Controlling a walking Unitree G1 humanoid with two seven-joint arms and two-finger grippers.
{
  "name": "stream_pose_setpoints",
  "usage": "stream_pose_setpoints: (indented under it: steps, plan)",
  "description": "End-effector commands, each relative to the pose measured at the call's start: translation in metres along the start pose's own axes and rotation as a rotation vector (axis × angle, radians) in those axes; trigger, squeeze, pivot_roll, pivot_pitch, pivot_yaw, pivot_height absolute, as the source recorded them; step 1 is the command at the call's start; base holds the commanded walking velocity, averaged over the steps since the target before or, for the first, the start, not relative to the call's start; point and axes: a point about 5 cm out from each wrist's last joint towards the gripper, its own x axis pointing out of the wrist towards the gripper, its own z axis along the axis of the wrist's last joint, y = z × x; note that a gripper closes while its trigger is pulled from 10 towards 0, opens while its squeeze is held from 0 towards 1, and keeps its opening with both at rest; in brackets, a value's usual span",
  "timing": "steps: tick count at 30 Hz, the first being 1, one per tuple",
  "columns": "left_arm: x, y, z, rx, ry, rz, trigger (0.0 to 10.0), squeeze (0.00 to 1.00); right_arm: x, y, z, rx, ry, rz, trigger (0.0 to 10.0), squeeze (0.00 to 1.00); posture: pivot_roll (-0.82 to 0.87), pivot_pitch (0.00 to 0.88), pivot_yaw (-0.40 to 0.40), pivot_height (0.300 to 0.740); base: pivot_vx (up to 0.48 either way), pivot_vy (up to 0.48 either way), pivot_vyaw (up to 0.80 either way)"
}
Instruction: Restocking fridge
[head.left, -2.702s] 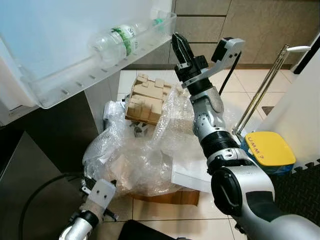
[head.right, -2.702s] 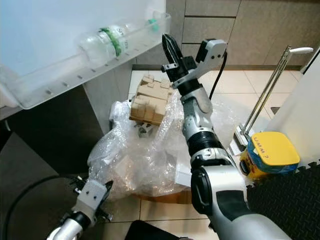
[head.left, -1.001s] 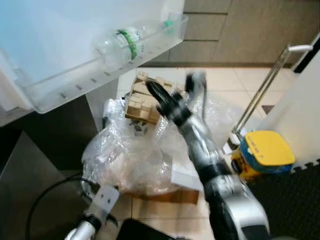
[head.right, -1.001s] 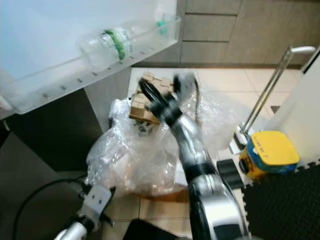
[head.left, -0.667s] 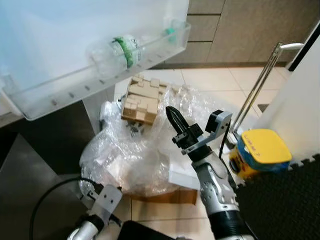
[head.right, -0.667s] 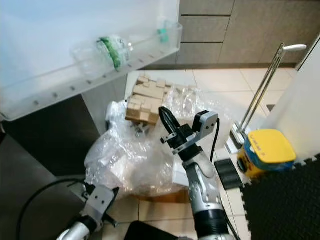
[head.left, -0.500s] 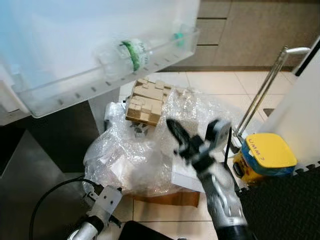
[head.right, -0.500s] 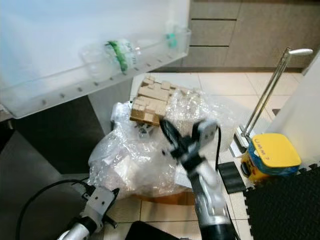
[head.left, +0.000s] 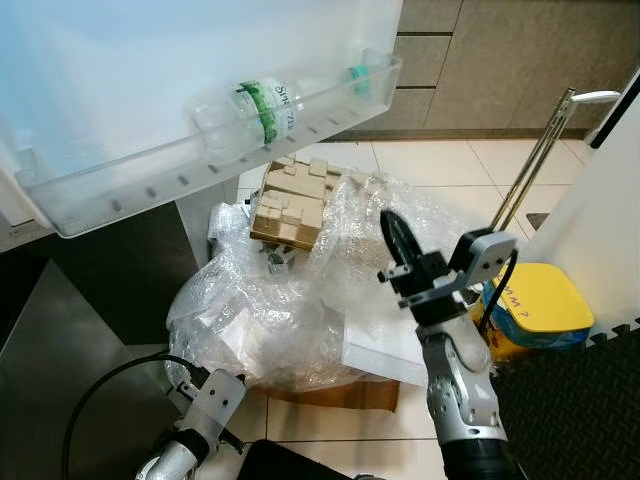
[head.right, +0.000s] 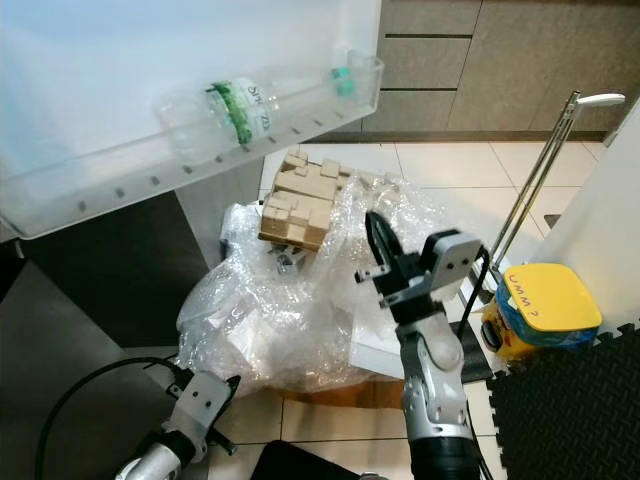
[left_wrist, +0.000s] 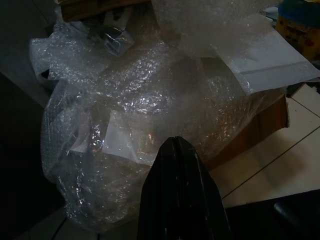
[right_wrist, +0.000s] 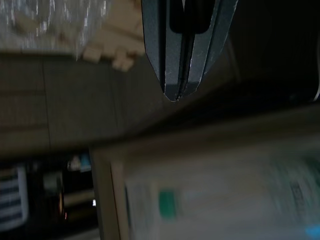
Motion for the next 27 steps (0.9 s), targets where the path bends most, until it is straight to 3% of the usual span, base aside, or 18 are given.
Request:
stream_pose_setpoints:
  steps: [1, 5, 9, 12, 15, 21, 27]
  plan:
    - [-0.003, -0.002, -0.005, 0.004, 0.018, -0.012, 10.0, 0.0, 0.005, 0.001, 0.011, -0.027, -0.062, 0.008, 10.0, 0.0, -0.08, 0.122, 0.002, 0.74, 0.0, 0.0, 0.0]
    - [-0.003, -0.001, -0.004, 0.004, 0.016, -0.013, 10.0, 0.0, 0.02, 0.001, 0.028, -0.021, -0.146, 0.008, 10.0, 0.0, -0.08, 0.12, 0.005, 0.74, 0.0, 0.0, 0.0]
    - [-0.003, -0.001, -0.004, 0.004, 0.014, -0.014, 10.0, 0.0, 0.024, 0.001, 0.033, -0.026, -0.177, 0.003, 10.0, 0.0, -0.08, 0.119, 0.006, 0.74, 0.0, 0.0, 0.0]
    - [-0.003, 0.0, -0.004, 0.008, 0.01, -0.018, 10.0, 0.0, 0.053, 0.002, 0.059, -0.03, -0.302, 0.013, 10.0, 0.0, -0.08, 0.118, 0.012, 0.74, 0.0, 0.0, 0.0]
    - [-0.003, 0.0, -0.004, 0.013, 0.007, -0.019, 10.0, 0.0, 0.063, 0.005, 0.065, -0.027, -0.334, 0.039, 10.0, 0.0, -0.08, 0.117, 0.01, 0.74, 0.0, 0.0, 0.0]
    - [-0.005, 0.001, -0.003, 0.016, 0.003, -0.018, 10.0, 0.0, 0.072, 0.007, 0.065, -0.016, -0.345, 0.065, 10.0, 0.0, -0.07, 0.113, 0.011, 0.74, 0.0, 0.0, 0.0]
    - [-0.007, 0.001, -0.003, 0.021, 0.0, -0.021, 10.0, 0.0, 0.083, 0.008, 0.051, -0.015, -0.275, 0.099, 10.0, 0.0, -0.07, 0.112, 0.014, 0.74, 0.0, 0.0, 0.0]
